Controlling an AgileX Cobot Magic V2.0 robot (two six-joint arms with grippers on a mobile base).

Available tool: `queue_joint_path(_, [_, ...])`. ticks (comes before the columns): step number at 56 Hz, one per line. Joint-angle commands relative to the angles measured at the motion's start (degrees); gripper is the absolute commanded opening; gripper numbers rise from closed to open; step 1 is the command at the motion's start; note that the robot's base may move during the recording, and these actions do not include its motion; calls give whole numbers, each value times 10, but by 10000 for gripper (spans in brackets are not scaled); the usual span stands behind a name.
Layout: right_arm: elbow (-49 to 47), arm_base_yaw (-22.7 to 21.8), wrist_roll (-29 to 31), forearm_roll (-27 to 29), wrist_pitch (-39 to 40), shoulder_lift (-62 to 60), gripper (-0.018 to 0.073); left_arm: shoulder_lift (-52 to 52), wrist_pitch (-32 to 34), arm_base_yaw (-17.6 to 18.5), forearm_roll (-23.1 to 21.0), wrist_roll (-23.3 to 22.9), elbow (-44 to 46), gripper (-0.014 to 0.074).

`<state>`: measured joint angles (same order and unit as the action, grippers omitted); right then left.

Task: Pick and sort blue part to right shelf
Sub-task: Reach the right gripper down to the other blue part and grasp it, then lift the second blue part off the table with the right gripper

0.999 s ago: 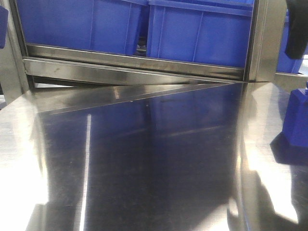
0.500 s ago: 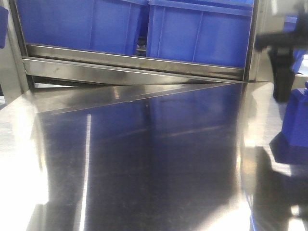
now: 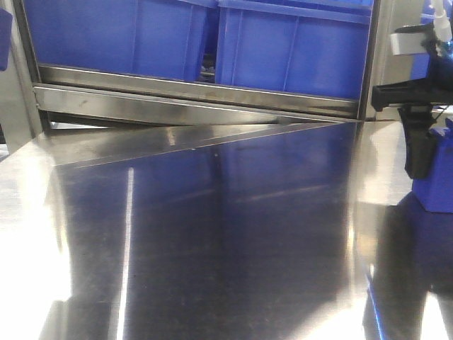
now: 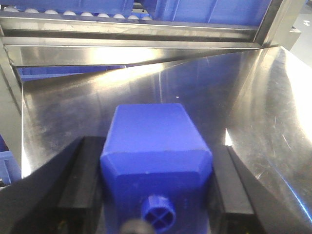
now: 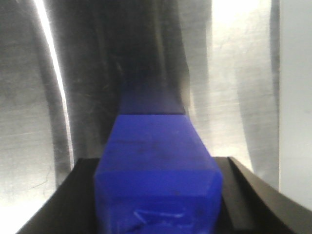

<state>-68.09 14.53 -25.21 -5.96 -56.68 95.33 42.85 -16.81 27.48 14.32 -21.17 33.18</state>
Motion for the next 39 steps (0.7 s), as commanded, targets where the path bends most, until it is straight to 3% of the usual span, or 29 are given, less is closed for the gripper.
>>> queue_joint_path(1, [-13,1,1,-13,10,-45,207,-2,54,6,2,-1,18,284])
queue_joint_path(13, [6,22,49,-13,33,-138,207,-2,49,6,2,-1,18,284])
queue_joint_path(32, [182,45,77,-14,207,-378,207,-2,7,6,2,-1,18,284])
queue_joint_path(39, [245,45,114,-15,263,-461,207,-2,11,6,2,-1,18,284])
